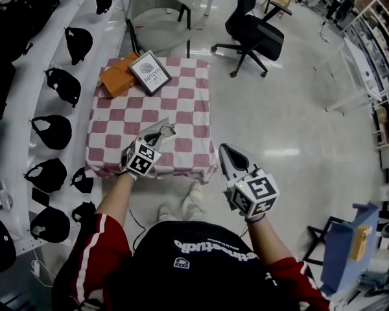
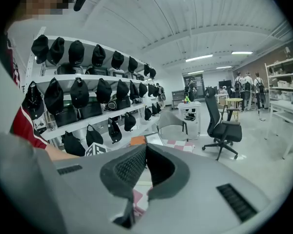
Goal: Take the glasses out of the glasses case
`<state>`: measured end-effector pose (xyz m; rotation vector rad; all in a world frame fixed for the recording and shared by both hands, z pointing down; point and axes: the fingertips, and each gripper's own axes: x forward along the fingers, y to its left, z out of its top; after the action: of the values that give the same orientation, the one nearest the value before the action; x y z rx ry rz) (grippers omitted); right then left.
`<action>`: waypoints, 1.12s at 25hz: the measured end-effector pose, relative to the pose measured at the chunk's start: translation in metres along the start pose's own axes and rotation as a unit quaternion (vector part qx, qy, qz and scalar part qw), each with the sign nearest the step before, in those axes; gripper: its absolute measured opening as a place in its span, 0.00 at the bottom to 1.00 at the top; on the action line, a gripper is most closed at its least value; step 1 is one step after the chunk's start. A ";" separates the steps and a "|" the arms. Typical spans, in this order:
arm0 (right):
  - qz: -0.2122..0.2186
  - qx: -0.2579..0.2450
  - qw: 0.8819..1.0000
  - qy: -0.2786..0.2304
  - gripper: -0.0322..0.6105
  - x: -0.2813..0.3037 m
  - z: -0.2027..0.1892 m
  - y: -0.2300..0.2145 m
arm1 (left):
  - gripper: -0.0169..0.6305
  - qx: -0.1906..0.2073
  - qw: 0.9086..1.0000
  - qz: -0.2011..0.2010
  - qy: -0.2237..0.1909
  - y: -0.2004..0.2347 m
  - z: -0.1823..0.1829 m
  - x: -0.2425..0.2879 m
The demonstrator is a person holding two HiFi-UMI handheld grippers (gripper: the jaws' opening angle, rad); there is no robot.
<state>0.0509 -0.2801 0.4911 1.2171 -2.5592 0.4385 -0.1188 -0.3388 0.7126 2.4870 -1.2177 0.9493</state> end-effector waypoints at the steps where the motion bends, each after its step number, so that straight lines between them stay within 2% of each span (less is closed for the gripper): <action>1: -0.001 -0.001 1.000 0.000 0.04 -0.002 0.001 0.002 | 0.04 -0.006 1.000 0.002 -0.006 -0.001 0.004 -0.009; 14: -0.004 -0.012 1.000 -0.028 0.04 -0.015 0.023 0.035 | 0.04 -0.064 0.992 0.025 -0.110 0.002 0.048 -0.116; 20: -0.005 -0.013 0.998 -0.056 0.04 -0.021 0.042 0.049 | 0.04 -0.065 0.986 0.031 -0.151 -0.001 0.070 -0.163; 28: 0.003 -0.011 0.997 -0.081 0.04 -0.033 0.052 0.074 | 0.04 -0.087 0.974 0.021 -0.206 -0.015 0.095 -0.213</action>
<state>0.0067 -0.2328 0.4200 1.2876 -2.6955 0.3226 -0.1595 -0.2376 0.5055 2.5981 -1.4033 0.3162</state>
